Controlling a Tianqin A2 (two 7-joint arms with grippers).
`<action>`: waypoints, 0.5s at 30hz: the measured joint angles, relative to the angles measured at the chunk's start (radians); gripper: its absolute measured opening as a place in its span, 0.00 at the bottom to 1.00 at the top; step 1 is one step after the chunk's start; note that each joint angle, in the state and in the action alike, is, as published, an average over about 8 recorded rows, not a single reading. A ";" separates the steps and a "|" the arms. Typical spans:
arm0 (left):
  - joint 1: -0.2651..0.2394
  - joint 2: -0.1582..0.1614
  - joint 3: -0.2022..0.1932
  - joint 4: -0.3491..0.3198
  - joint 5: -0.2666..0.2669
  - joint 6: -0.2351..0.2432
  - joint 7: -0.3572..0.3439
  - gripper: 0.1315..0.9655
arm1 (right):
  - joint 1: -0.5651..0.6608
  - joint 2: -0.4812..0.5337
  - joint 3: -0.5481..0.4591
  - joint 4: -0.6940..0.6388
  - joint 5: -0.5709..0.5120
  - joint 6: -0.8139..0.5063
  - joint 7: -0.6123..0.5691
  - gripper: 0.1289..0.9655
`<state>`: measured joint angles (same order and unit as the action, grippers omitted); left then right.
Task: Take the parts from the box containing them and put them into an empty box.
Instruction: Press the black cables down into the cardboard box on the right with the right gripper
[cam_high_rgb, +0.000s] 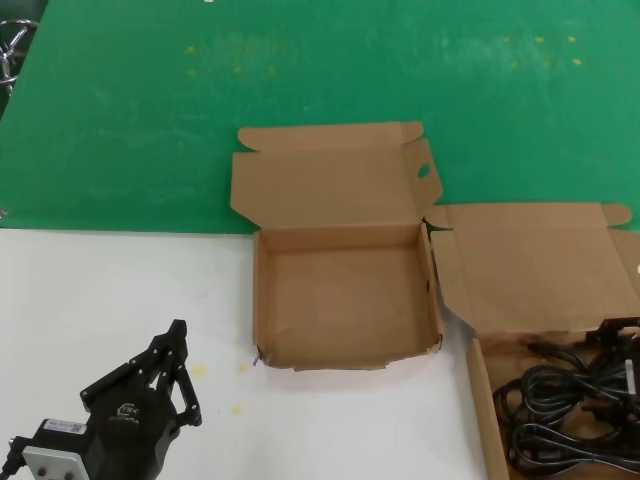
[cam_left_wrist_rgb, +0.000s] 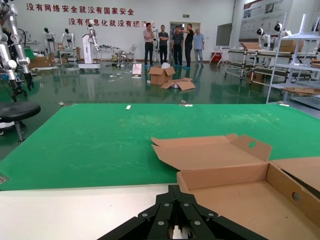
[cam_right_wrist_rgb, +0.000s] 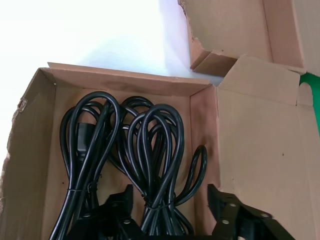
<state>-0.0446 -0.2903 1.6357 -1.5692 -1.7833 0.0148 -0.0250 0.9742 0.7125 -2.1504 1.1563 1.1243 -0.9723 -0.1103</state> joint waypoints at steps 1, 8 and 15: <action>0.000 0.000 0.000 0.000 0.000 0.000 0.000 0.00 | -0.003 -0.001 0.003 0.002 -0.004 -0.001 0.006 0.62; 0.000 0.000 0.000 0.000 0.000 0.000 0.000 0.00 | -0.026 -0.002 0.022 0.015 -0.020 -0.002 0.026 0.44; 0.000 0.000 0.000 0.000 0.000 0.000 0.000 0.00 | -0.049 -0.005 0.039 0.013 -0.019 0.007 0.022 0.27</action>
<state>-0.0446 -0.2903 1.6357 -1.5692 -1.7833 0.0148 -0.0250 0.9249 0.7077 -2.1118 1.1691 1.1050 -0.9648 -0.0881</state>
